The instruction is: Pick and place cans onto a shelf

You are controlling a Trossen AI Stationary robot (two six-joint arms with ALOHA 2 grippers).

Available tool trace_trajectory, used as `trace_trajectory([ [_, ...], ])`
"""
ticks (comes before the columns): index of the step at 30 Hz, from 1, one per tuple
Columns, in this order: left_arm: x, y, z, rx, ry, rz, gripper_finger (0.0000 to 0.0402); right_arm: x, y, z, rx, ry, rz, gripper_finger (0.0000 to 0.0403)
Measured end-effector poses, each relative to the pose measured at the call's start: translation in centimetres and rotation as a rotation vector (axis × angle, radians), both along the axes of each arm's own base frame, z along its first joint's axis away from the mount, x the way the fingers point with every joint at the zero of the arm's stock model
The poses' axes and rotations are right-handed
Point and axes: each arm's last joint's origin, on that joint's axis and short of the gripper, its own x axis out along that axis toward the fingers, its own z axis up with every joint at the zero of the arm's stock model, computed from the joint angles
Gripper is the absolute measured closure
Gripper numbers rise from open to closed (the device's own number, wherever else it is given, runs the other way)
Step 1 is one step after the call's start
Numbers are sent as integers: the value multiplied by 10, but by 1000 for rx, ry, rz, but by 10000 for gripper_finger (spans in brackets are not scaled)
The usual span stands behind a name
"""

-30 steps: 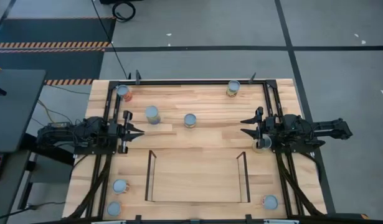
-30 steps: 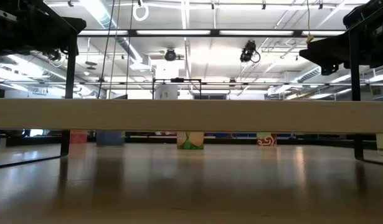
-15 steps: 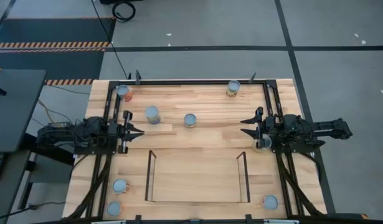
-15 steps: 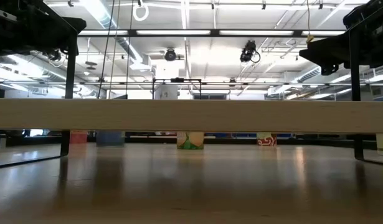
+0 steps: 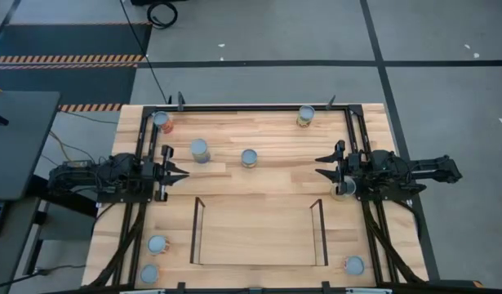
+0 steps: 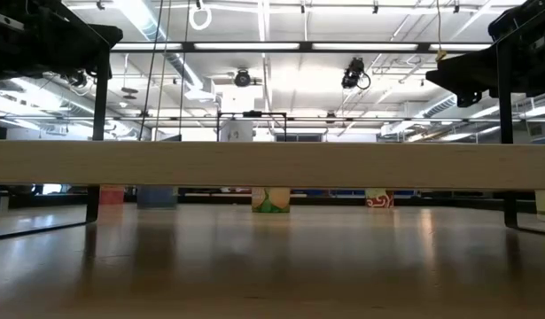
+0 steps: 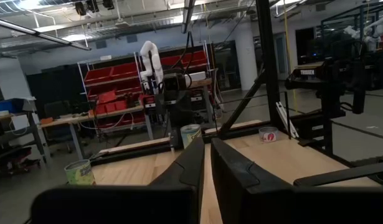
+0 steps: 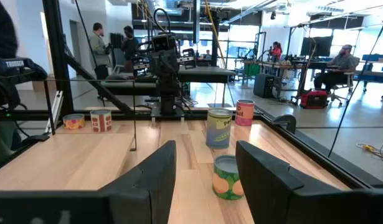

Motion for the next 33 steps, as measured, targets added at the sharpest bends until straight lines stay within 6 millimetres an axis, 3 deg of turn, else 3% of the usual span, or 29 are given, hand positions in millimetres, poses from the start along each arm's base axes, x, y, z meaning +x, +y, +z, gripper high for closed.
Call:
trace_trajectory([
  [21,0,0,1,-3,-12,0,365,0,0,0,0,0,0,229],
  [23,0,0,2,-119,-17,-26,365,0,0,0,0,0,0,229],
  [29,0,2,4,-704,-18,-90,365,0,0,0,0,0,0,229],
  [33,0,5,13,-756,-19,19,366,0,0,0,0,0,0,229],
])
